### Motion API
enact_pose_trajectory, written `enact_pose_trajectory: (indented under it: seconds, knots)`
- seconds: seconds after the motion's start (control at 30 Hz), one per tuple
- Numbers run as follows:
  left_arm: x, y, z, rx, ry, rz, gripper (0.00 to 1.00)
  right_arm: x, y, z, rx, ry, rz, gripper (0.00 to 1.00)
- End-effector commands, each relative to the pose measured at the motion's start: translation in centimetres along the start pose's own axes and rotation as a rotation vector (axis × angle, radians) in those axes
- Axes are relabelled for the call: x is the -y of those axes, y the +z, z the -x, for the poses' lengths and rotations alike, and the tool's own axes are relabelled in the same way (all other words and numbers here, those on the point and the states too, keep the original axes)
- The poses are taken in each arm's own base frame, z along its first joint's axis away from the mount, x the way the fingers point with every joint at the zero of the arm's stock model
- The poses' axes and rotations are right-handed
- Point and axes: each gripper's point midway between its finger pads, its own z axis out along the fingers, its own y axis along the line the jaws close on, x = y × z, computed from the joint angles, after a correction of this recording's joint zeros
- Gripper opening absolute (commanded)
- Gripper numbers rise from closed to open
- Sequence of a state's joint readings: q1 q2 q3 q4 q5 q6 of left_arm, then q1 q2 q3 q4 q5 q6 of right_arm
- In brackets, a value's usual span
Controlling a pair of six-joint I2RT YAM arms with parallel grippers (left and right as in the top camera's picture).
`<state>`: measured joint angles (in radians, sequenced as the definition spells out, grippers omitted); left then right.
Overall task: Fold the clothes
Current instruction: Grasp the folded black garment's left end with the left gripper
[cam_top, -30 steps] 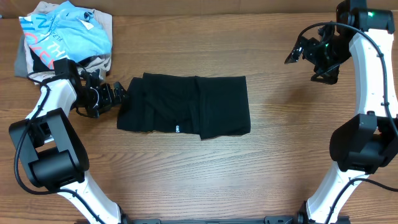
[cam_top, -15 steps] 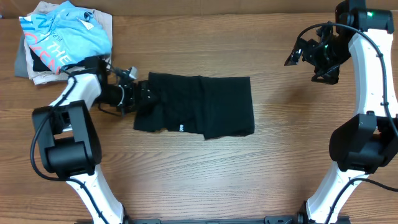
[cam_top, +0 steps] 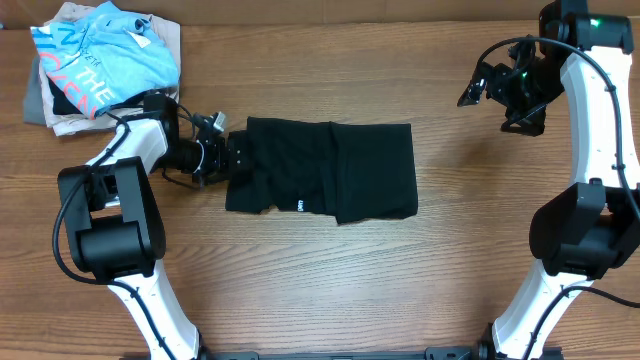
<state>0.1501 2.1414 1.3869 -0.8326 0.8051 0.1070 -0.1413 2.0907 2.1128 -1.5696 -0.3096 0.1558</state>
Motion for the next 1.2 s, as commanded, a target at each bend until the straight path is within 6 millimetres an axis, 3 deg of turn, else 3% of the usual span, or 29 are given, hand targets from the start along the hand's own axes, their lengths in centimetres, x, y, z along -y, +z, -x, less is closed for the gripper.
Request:
enact_pose_trajectory:
  seconds: [0.0,0.13,0.33,0.57,0.73,0.77,0.87,1.07,1.17]
  knots:
    - [-1.6,1.4,-1.4,-0.052,-0.034,0.034,0.81,-0.3,-0.7,-0.3,0.011,-0.017,-0.003,1.0]
    - [-0.6,1.2,-1.0,-0.033,-0.004,-0.038,0.96,0.0,-0.7,-0.3,0.011,-0.016,-0.017,1.0]
    - [0.2,1.0,-1.2,-0.03,0.037,-0.095,0.98,0.0,-0.7,-0.4,0.006,-0.032,-0.02,1.0]
    - [0.7,2.7,-2.0,-0.087,0.057,-0.031,0.98,0.1,-0.7,-0.5,0.004,-0.031,-0.02,1.0]
    - [-0.1,4.5,-1.9,-0.106,-0.012,0.126,0.71,0.1,-0.7,-0.8,-0.009,-0.027,-0.023,1.0]
    - [0.0,4.8,-1.8,-0.103,-0.019,0.142,0.6,0.1,-0.7,-0.9,-0.011,-0.026,-0.023,1.0]
    - [-0.2,5.2,-1.6,-0.092,-0.055,0.181,0.07,0.2,-0.7,-0.9,-0.014,-0.025,-0.024,1.0]
    - [-1.2,3.6,-0.4,-0.057,-0.138,0.244,0.04,0.2,-0.6,-1.0,-0.018,-0.024,-0.025,1.0]
    - [-2.1,1.2,0.7,-0.038,-0.178,0.316,0.04,0.2,-0.6,-1.2,-0.024,-0.022,-0.026,1.0]
